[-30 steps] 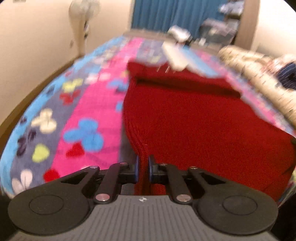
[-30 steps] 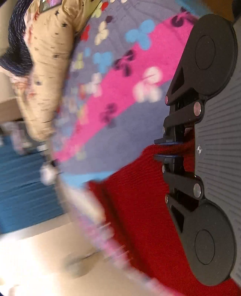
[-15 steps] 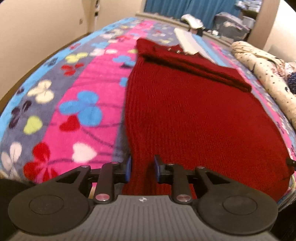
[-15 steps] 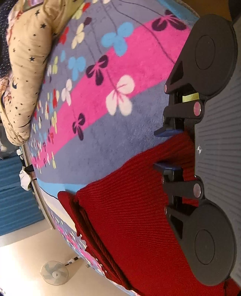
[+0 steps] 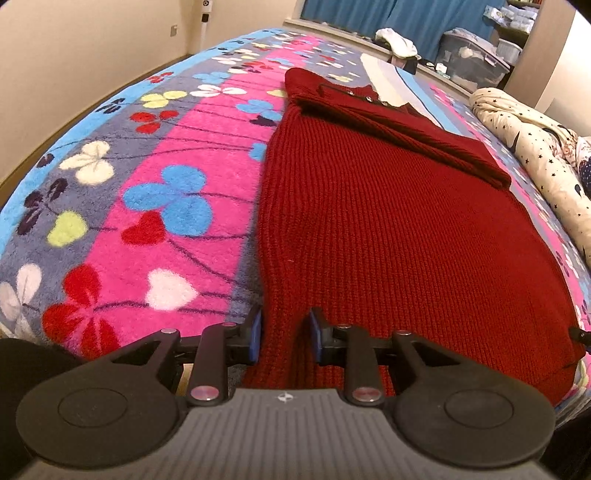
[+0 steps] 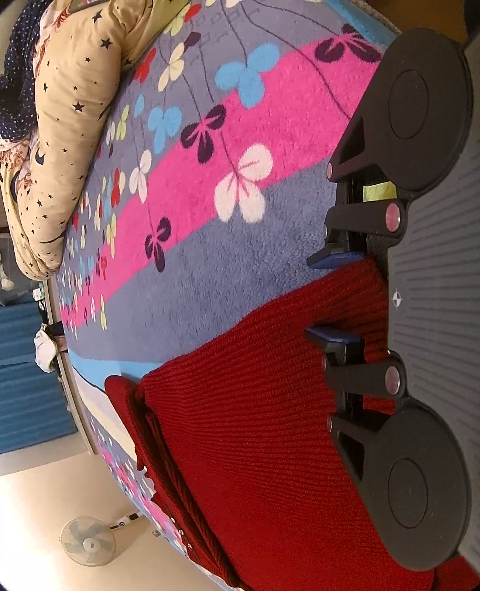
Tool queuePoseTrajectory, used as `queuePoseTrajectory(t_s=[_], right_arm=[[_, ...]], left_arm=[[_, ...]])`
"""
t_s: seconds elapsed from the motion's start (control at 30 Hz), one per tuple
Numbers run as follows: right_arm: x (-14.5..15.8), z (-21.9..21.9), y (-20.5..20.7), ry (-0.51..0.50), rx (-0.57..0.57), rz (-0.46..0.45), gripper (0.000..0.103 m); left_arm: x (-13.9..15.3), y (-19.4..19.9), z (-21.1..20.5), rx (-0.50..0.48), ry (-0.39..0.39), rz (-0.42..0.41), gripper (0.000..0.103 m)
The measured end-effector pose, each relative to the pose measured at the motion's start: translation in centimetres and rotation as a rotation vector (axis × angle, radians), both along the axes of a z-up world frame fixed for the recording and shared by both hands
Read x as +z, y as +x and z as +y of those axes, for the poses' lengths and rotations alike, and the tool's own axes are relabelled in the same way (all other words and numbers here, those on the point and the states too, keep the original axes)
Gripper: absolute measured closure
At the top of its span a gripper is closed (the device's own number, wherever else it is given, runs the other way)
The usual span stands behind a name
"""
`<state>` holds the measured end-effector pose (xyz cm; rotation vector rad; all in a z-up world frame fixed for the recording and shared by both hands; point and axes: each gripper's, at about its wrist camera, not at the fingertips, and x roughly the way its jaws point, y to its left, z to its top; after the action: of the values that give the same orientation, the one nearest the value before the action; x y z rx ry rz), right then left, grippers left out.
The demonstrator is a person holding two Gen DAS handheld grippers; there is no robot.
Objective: Fold small clothes
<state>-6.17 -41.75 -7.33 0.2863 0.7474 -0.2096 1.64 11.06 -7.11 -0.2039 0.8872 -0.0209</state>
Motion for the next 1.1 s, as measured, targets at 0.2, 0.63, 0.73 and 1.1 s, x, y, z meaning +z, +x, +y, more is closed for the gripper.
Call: queuePoseTrajectory(t_s=[0.2,0.63,0.73,1.1], right_arm=[[0.0,-0.1,-0.1,-0.003,-0.016,0.003,0.06],[0.4,0.5,0.7,0.005,0.02,0.013,0.088],[0.5,0.0,0.7,0.04,0.003,0.012,0.088],[0.3,0.6,1.5,0.016,-0.021,0.047,0.078]], left_arm=[[0.0,0.0,0.0,0.001,0.006,0.003,0.073],[0.8,0.5,-1.3,-0.045,0.092,0.102,0.061],[0.6,0.2,-0.4,-0.05,0.064,0.1,0.066],[0.0,-0.7,1.5,-0.061,-0.056,0.047,0.081]])
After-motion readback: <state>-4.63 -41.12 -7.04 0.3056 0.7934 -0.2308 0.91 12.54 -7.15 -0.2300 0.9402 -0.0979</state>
